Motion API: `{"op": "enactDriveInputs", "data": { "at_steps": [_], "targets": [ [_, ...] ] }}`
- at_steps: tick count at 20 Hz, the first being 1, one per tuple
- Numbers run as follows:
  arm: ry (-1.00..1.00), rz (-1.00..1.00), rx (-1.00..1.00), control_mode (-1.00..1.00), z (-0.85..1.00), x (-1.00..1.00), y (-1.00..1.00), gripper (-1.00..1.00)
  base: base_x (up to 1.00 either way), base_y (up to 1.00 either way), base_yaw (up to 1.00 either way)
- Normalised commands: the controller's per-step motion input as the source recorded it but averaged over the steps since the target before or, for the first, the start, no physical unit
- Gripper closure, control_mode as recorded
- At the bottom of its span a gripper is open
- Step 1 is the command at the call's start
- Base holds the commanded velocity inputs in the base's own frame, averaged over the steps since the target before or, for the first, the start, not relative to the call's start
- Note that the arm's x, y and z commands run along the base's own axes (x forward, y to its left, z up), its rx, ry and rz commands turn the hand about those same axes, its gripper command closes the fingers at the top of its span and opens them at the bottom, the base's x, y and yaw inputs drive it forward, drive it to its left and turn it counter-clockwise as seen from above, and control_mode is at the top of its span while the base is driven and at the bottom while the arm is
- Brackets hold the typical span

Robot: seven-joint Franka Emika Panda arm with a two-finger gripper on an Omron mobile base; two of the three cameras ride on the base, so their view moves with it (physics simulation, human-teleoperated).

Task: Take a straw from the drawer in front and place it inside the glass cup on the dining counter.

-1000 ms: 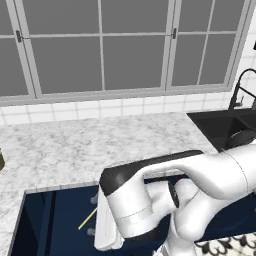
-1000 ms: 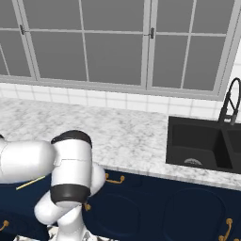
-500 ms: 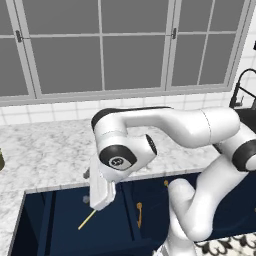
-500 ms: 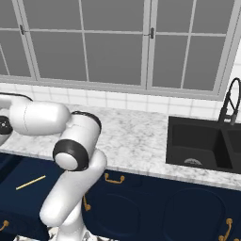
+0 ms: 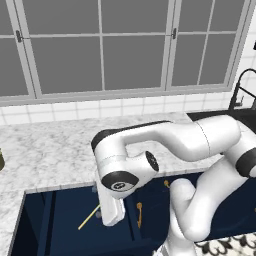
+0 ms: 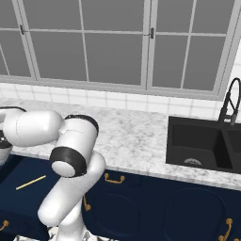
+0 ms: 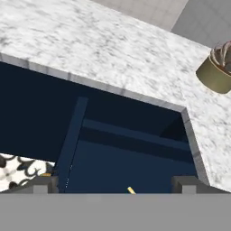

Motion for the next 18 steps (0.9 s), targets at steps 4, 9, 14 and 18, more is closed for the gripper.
{"op": "enactDriveInputs", "data": {
  "at_steps": [4,9,14,18],
  "targets": [
    [0.33,0.07,-0.29,-1.0,0.31,0.56,-0.08,-1.0,0.0,0.0,0.0],
    [0.54,0.19,-0.49,-1.0,0.02,0.57,0.31,-1.0,0.0,0.0,0.0],
    [0.33,0.23,-0.45,-1.0,0.01,0.06,0.11,-1.0,0.0,0.0,0.0],
    [0.43,0.19,-0.43,-1.0,0.3,0.04,0.02,-1.0,0.0,0.0,0.0]
  ]
}}
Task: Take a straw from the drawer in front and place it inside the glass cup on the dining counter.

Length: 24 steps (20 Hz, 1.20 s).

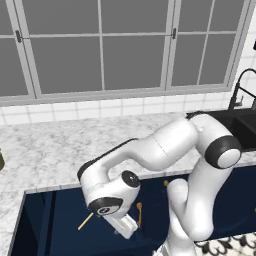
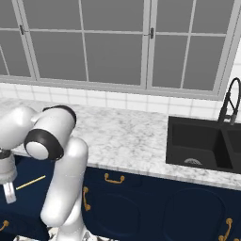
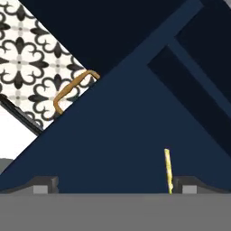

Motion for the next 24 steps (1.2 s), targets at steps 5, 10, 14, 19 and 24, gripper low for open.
{"op": "enactDriveInputs", "data": {
  "at_steps": [5,10,14,19,24],
  "targets": [
    [0.35,0.16,-0.38,-1.0,0.83,0.35,0.26,-1.0,0.0,0.0,0.0],
    [0.29,0.18,-0.28,-1.0,1.0,0.78,0.27,-1.0,0.0,0.0,0.0],
    [0.4,0.19,-0.29,-1.0,1.0,0.93,0.12,-1.0,0.0,0.0,0.0],
    [0.23,0.1,-0.1,-1.0,1.0,1.0,-0.03,-1.0,0.0,0.0,0.0],
    [0.13,-0.01,0.02,-1.0,0.99,1.0,-0.37,-1.0,0.0,0.0,0.0]
  ]
}}
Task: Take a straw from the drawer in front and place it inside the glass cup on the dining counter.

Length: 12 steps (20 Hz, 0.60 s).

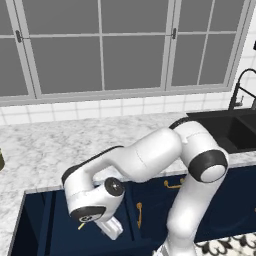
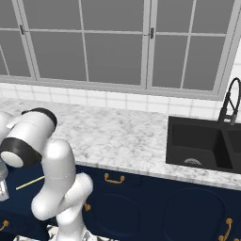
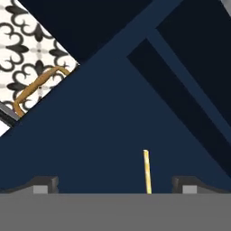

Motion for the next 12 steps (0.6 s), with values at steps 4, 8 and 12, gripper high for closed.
{"op": "enactDriveInputs", "data": {
  "at_steps": [4,8,12],
  "targets": [
    [0.27,0.0,-0.01,-1.0,0.6,1.0,-0.2,-1.0,0.0,0.0,0.0],
    [0.38,0.02,-0.11,-1.0,0.27,1.0,-0.03,-1.0,0.0,0.0,0.0],
    [0.39,0.09,-0.1,-1.0,0.04,0.81,-0.48,-1.0,0.0,0.0,0.0]
  ]
}}
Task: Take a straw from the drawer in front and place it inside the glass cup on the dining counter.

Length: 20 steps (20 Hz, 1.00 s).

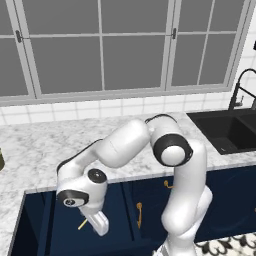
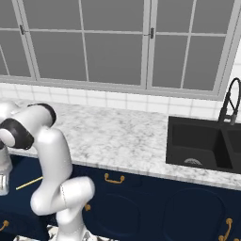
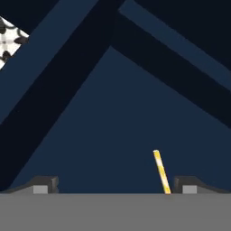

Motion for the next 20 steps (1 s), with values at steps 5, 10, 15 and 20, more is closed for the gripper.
{"op": "enactDriveInputs", "data": {
  "at_steps": [5,10,15,20],
  "targets": [
    [0.18,0.19,-0.01,-1.0,0.08,0.87,-0.66,-1.0,0.0,0.0,0.0],
    [0.02,0.31,0.0,-1.0,0.19,0.94,-0.55,-1.0,0.0,0.0,0.0],
    [0.0,0.33,-0.06,-1.0,0.0,0.52,-0.04,-1.0,0.0,0.0,0.0],
    [0.07,0.28,-0.2,-1.0,0.0,0.39,0.06,-1.0,0.0,0.0,0.0]
  ]
}}
